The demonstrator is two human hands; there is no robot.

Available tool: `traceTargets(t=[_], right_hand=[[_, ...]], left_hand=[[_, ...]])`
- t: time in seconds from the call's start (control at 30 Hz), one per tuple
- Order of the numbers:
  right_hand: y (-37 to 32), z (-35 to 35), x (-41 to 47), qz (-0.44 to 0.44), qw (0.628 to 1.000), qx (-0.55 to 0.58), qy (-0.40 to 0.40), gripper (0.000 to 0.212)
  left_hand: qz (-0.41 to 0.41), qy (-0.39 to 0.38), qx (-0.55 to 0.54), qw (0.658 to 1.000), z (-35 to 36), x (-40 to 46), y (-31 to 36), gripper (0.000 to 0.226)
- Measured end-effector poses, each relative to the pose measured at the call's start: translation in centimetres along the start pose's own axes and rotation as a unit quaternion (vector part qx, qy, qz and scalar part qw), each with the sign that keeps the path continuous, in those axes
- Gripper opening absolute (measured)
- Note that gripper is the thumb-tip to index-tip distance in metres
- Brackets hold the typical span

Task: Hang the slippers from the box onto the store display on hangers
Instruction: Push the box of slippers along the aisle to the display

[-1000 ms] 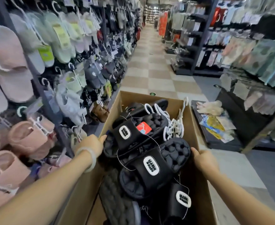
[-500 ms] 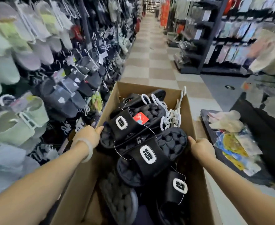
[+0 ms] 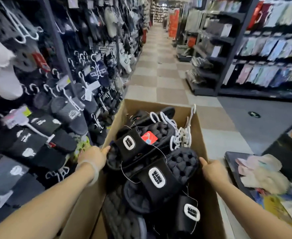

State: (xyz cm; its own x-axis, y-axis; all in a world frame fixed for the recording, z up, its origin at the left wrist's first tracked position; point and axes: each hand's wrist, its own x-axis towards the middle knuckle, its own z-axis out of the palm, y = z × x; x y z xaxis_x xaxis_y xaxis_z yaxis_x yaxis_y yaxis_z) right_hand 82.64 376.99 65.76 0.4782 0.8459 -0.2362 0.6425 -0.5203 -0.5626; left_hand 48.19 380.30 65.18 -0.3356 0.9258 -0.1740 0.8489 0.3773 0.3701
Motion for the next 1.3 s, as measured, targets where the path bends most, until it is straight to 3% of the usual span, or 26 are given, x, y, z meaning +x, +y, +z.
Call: traceTargets(t=[0.57, 1.0, 1.3], right_hand=[[-22.3, 5.6, 44.0, -0.027, 0.998, 0.028, -0.054, 0.043], [-38.0, 14.0, 70.7, 0.035, 0.997, -0.025, -0.069, 0.046], [-45.4, 21.0, 87.4, 0.012, 0.996, -0.002, -0.085, 0.046]], left_hand=[[-0.064, 0.008, 0.007, 0.998, 2.2, 41.8, 20.0, 0.057], [-0.069, -0.004, 0.004, 0.998, 3.6, 72.5, 29.2, 0.057], [-0.091, -0.018, 0.022, 0.995, 7.9, 90.1, 33.4, 0.056]])
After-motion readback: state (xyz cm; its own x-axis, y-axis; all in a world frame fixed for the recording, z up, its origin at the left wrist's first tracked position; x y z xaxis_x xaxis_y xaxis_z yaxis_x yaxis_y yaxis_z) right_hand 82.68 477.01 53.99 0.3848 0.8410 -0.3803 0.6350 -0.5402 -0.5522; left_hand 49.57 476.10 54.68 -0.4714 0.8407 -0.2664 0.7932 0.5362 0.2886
